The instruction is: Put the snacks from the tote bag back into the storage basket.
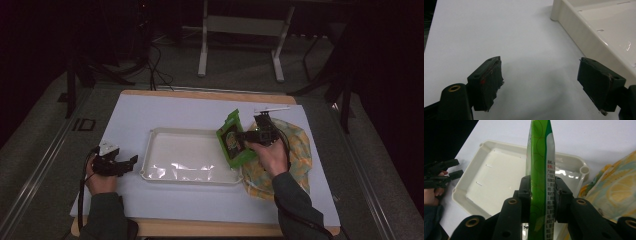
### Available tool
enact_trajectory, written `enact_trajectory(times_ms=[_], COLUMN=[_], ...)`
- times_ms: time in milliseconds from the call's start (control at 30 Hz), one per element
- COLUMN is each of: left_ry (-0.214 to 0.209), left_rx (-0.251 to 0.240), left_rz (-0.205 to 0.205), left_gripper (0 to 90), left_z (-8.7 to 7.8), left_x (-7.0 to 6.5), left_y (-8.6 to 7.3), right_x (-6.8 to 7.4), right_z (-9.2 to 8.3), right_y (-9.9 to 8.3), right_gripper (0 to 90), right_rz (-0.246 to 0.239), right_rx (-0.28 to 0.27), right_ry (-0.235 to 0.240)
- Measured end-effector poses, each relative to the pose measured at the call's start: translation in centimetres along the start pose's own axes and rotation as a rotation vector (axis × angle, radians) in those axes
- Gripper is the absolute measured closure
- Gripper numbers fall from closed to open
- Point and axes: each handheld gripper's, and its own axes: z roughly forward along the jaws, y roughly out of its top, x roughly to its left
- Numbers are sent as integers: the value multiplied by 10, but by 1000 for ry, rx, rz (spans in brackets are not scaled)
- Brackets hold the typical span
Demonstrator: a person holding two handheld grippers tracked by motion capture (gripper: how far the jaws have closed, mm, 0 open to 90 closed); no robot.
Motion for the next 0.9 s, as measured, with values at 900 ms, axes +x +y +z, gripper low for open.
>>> enact_trajectory(times_ms=[900], left_ry=[1], left_rx=[1], left_rz=[1], left_gripper=[204], left_z=[0], left_x=[0], left_y=[0], right_x=[-3], right_z=[23], right_y=[-19], right_gripper=[702], right_rz=[-18], right_rx=[90], right_ry=[-58])
